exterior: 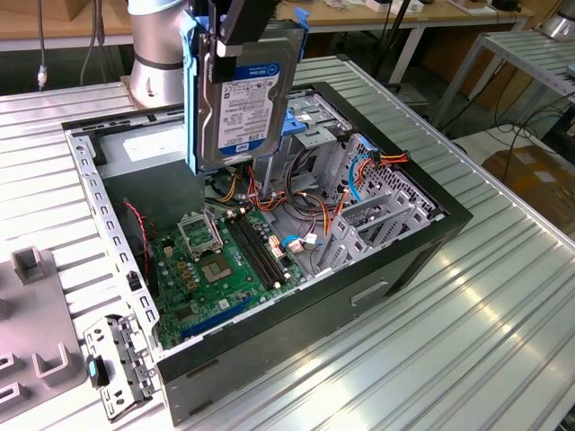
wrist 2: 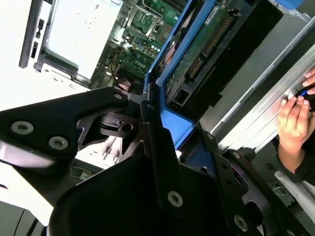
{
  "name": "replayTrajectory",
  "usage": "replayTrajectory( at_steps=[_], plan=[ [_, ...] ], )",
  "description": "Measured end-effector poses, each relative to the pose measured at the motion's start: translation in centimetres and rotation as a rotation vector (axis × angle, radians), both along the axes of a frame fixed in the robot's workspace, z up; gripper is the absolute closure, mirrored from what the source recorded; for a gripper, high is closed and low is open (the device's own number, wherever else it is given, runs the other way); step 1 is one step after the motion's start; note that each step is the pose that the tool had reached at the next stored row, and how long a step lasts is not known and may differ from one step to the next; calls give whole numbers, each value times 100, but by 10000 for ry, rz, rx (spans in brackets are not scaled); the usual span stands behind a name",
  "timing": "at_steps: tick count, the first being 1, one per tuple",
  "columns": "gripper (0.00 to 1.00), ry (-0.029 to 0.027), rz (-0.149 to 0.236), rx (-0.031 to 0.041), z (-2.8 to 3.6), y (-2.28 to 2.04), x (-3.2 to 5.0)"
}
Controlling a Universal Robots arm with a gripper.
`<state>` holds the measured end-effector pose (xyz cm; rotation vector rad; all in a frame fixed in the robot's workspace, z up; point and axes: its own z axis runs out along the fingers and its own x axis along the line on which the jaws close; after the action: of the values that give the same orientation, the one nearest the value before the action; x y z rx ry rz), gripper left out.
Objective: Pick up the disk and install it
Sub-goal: 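Insert the disk into the insertion slot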
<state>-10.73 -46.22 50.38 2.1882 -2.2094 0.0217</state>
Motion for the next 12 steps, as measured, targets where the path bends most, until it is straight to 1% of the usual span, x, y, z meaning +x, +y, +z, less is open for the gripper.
replayTrajectory(
  at_steps=[2,4,5,6,7,8,12],
  plan=[
    [63,1,-1,-3,-3,-60,11],
    [63,-1,-1,-4,-11,-122,43],
    [63,-1,0,-4,-14,-139,67],
    [63,0,-1,-4,-19,-156,111],
    [63,0,0,-5,-26,-169,186],
    [63,1,0,-5,-33,-174,237],
    [63,-2,0,-2,-75,-185,358]
  ],
)
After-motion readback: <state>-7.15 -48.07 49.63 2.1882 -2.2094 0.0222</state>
